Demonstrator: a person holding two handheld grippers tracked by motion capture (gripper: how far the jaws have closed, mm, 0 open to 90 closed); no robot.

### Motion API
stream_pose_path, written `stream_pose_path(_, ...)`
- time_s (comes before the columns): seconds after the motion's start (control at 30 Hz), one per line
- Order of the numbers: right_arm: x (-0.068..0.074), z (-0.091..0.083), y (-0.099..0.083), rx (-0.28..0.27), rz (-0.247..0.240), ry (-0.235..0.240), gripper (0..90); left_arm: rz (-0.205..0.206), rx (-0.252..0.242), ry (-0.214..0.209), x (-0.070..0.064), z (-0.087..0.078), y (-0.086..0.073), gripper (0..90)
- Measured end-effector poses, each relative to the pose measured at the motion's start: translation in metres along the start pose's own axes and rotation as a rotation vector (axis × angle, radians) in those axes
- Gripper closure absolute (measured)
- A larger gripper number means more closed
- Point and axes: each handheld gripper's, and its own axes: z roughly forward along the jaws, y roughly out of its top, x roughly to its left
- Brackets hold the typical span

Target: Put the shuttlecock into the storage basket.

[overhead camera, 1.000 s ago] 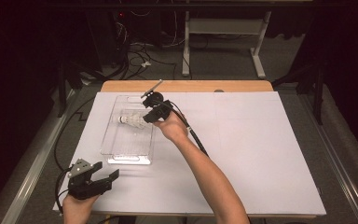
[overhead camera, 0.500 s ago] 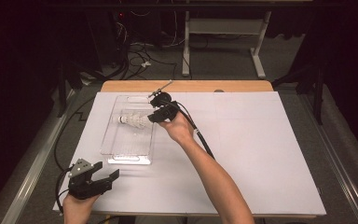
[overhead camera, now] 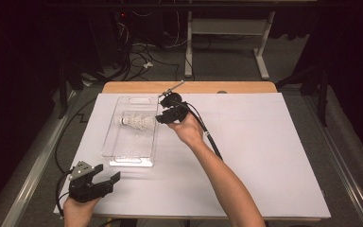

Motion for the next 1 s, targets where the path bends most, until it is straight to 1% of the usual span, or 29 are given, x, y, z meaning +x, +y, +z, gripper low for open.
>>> stream_pose_path(0.07, 0.0, -0.001, -0.002, -0.002, 0.01, -0.004, 62.2, 0.0, 0.002, 0.0, 0.0, 0.0, 0.0, 25.2)
stream_pose_path(0.13, -0.002, -0.003, -0.005, -0.009, 0.006, -0.005, 62.0, 0.001, 0.004, 0.001, 0.0, 0.0, 0.0, 25.2)
stream_pose_path(0.27, -0.008, -0.008, -0.009, -0.024, 0.014, -0.011, 61.5, 0.0, 0.002, 0.004, 0.0, 0.0, 0.0, 25.2)
stream_pose_path(0.43, -0.016, -0.015, -0.016, -0.039, 0.032, -0.011, 60.9, 0.002, 0.005, 0.004, 0.0, 0.0, 0.0, 25.1)
stream_pose_path(0.5, -0.018, -0.018, -0.019, -0.042, 0.048, -0.009, 60.9, 0.001, 0.001, 0.003, 0.0, -0.001, 0.0, 25.2)
stream_pose_path(0.53, -0.019, -0.019, -0.021, -0.049, 0.054, -0.013, 61.3, 0.001, 0.001, 0.004, 0.0, -0.001, 0.0, 25.2)
stream_pose_path(0.57, -0.02, -0.021, -0.023, -0.059, 0.048, -0.015, 61.9, 0.001, 0.002, 0.002, 0.0, -0.001, 0.0, 25.2)
stream_pose_path(0.6, -0.02, -0.022, -0.024, -0.069, 0.055, -0.016, 62.1, 0.001, 0.001, 0.003, 0.0, -0.001, 0.0, 25.2)
stream_pose_path(0.63, -0.021, -0.024, -0.025, -0.073, 0.049, -0.014, 62.1, 0.001, 0.0, 0.004, 0.0, -0.001, 0.0, 25.2)
stream_pose_path(0.73, -0.024, -0.026, -0.028, -0.07, 0.049, -0.017, 62.1, -0.002, -0.001, 0.006, 0.0, -0.001, 0.0, 25.2)
stream_pose_path(1.0, -0.034, -0.03, -0.038, -0.074, 0.079, -0.02, 62.1, -0.001, 0.003, 0.005, 0.0, -0.001, 0.0, 25.2)
